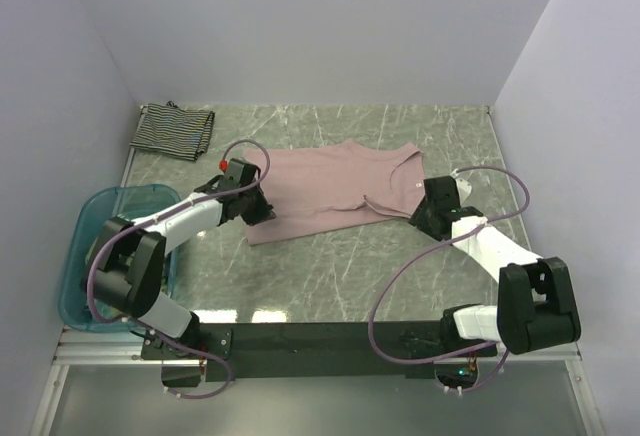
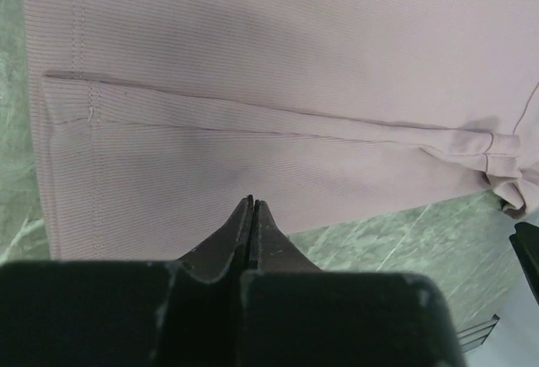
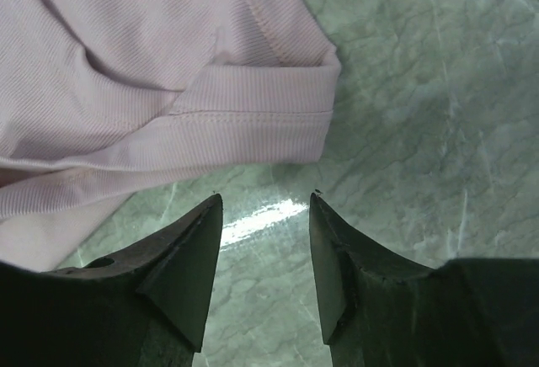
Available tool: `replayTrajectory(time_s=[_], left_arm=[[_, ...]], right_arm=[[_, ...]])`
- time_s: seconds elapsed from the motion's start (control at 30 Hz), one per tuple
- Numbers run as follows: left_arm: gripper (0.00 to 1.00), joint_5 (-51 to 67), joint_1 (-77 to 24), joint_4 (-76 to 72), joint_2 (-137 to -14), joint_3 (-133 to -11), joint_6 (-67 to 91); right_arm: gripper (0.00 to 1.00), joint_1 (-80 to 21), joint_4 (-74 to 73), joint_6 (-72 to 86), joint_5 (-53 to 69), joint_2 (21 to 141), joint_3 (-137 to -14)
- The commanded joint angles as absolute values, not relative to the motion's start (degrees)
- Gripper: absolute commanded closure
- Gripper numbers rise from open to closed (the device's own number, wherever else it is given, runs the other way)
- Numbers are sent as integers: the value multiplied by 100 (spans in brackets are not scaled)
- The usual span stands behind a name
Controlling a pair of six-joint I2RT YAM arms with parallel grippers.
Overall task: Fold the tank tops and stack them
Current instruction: Fold the tank top
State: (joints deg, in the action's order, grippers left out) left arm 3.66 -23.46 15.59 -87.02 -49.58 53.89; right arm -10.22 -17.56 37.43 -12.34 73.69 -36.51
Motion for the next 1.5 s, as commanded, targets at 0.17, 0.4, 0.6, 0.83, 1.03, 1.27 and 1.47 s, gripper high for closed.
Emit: replayTrajectory(time_s=[0.17,0.4,0.6,0.83,1.03,1.27,1.47], left_arm=[[99,439,-2356,1345,-8929,-5071,5537],[99,413,-2364,1468,-9061,-5159,5520],[99,352,-2364,1564,-9088,-5229,5493],[99,395,-2355,1564,-9167,-5256,5467],[99,404,-2364,1617,-9158,-5335,5441],[99,422,-2355,1731,-9220,-5449,5396],[99,509,-2355,1732,-9272,-5519,5353]], right_arm=[[48,-774,-1538,3823,-1336,7778,-3788],[49,-703,-1792,3657,-1678,8111,-4367],[48,-677,-2047,3525,-1942,8323,-4939],[48,-580,-2241,3366,-2004,8885,-5730],[48,-431,-2285,3252,-1890,8976,-6013],[56,-431,-1978,3831,-1495,7771,-4495],[57,-431,-1670,4447,-1230,6935,-3561]])
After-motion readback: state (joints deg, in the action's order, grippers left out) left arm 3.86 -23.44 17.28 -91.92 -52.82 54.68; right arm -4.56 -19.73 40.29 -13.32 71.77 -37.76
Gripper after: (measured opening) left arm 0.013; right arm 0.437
